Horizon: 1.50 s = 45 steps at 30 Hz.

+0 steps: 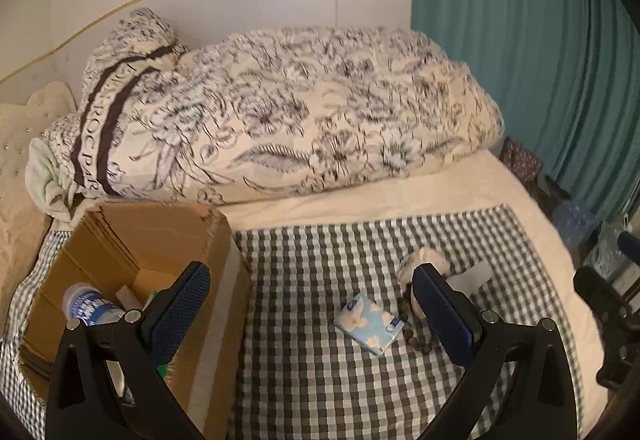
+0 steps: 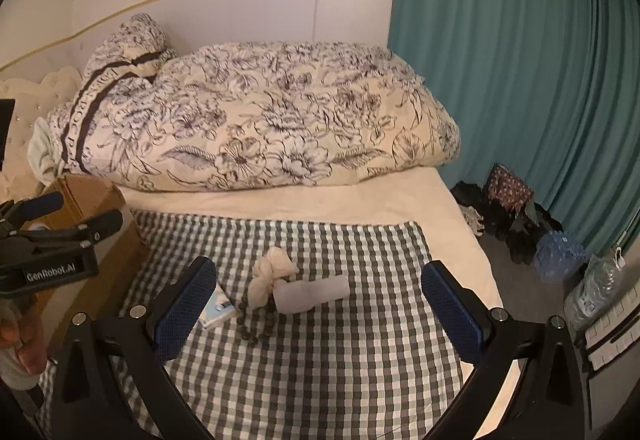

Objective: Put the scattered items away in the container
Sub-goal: 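Move both tools back toward the tissue pack and white bottle on the cloth, then grasp the blue tissue pack with the left tool while the right tool grasps the white bottle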

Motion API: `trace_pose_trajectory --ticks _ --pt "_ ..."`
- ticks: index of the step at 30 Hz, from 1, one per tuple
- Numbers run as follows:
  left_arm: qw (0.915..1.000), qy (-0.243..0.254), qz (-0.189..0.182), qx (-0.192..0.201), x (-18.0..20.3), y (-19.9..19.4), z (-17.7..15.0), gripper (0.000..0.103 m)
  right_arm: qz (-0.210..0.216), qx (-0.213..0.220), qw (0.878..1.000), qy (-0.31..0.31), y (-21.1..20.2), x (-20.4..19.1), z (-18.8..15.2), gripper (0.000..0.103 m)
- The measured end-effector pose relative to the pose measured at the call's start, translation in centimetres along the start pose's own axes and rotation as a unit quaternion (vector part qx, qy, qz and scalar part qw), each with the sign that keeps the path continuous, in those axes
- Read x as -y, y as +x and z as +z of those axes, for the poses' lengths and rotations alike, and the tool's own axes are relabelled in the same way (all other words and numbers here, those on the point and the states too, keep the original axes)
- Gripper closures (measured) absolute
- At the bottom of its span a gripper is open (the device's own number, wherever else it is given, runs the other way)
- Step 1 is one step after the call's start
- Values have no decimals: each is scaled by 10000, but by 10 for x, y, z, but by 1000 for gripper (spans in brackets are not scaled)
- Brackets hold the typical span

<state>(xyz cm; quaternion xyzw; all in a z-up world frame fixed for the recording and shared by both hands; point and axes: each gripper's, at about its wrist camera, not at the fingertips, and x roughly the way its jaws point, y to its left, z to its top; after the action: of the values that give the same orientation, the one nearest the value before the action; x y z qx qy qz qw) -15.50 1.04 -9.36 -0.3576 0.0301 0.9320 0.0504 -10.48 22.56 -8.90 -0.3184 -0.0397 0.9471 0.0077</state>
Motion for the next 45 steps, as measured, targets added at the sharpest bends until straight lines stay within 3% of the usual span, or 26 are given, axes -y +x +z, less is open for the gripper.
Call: trace_pose_trajectory --ticks 12,24,41,45 --pt "9983 201 7 -541 17 52 -21 0 -32 -392 9992 60 46 10 -14 0" --pt "9940 322 -31 -1040 31 99 -44 0 236 -967 9950 -1 100 10 -42 0" --pt "9881 -31 -180 -1524 38 168 -64 0 748 -1444 9861 -336 170 8 -62 0" --pt "9872 -56 -219 -1579 41 178 -67 0 618 -1584 9835 -617 185 2 -62 0"
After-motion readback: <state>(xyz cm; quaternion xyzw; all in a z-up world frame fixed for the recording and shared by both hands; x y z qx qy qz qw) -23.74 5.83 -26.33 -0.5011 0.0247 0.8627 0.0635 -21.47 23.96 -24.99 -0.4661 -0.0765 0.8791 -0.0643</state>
